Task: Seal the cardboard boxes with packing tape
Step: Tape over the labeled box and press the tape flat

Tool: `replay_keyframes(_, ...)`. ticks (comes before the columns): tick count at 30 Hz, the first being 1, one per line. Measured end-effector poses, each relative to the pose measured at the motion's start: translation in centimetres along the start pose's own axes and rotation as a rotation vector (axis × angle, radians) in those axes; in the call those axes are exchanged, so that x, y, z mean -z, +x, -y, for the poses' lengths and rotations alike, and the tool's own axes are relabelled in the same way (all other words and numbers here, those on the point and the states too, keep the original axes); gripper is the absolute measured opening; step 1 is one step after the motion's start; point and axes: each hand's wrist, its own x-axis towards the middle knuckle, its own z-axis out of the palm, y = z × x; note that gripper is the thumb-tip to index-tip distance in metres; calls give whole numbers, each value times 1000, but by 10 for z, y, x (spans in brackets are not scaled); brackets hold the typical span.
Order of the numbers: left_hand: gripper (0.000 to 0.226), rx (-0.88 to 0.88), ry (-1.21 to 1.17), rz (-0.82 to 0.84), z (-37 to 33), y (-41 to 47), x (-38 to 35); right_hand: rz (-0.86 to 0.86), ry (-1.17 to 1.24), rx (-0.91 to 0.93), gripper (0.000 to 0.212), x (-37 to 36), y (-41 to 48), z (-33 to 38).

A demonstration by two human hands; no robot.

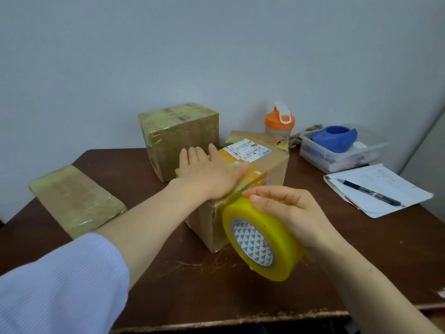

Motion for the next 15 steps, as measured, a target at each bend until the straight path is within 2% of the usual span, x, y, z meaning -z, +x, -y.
replay_keyframes(2, 112, -25, -9, 9, -1, -4, -4, -3, -6, -7, 22, 0, 0, -1)
replay_keyframes(6, 93, -89, -89, -64, 16, -3, 3, -7, -2, -28, 15, -5, 1, -1)
replay_keyframes(8, 82, -55, -147, -137, 31, -6, -1, -11, -4, -22, 15, -4, -1, 0)
replay_keyframes(10, 69, 36, -318, -150, 44, -12, -7, -11, 1, -22, 22, -5, -2, 3)
replay_keyframes(15, 59, 74, -795, 9, 55, -2, 0, 67, 103, 47, 35, -6, -1, 34)
